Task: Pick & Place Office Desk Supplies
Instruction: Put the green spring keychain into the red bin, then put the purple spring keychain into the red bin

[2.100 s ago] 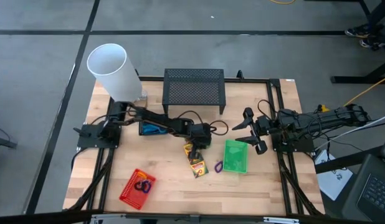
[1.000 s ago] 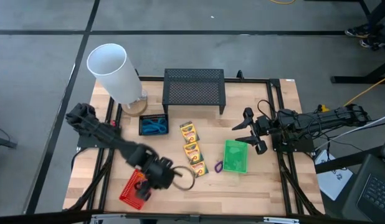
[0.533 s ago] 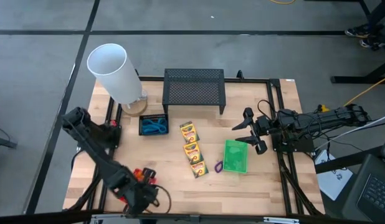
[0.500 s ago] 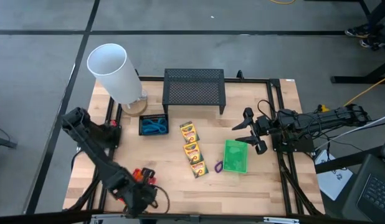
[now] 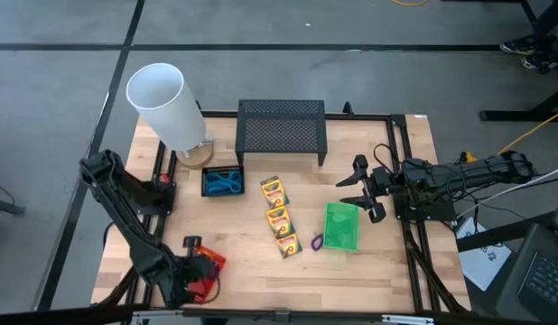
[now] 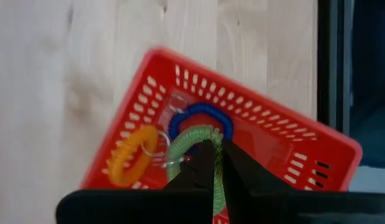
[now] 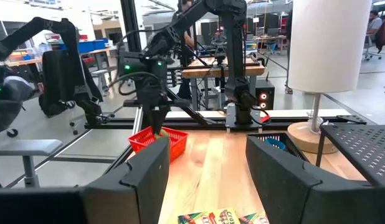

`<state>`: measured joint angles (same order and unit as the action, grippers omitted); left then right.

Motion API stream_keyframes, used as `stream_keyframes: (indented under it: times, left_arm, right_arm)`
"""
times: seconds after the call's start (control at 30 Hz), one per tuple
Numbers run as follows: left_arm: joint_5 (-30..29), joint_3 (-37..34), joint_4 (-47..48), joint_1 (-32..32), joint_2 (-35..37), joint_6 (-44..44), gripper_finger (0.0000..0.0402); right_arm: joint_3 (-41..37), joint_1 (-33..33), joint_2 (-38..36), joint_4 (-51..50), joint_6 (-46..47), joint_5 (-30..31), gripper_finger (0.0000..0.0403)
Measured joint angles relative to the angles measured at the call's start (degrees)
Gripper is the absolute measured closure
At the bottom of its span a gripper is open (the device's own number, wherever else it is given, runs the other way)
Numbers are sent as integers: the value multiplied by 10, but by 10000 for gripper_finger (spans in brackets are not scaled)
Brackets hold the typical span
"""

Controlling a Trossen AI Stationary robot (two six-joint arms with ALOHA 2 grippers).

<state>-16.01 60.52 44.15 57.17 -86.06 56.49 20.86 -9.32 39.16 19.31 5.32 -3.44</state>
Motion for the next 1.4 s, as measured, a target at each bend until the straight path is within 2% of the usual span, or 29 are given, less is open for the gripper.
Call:
stream_keyframes:
  times: [0.23,0.37,0.9,1.0,1.13,1.4]
  left_arm:
    - [25,-99,-124,7,28,61,398]
    - [3,-115,-142,6,29,99,388]
    - [-11,-116,-161,5,29,116,261]
    - [-16,-116,-200,4,32,80,246]
    - [-54,-116,-256,-10,49,-3,236]
    - [-154,-116,-295,-86,108,-228,242]
  right_arm:
    - [0,0,0,0,0,0,190]
    - [0,0,0,0,0,0,190]
    - [0,0,0,0,2,0,190]
    - [0,0,0,0,2,0,190]
    - [0,0,0,0,2,0,190]
    - [0,0,0,0,2,0,190]
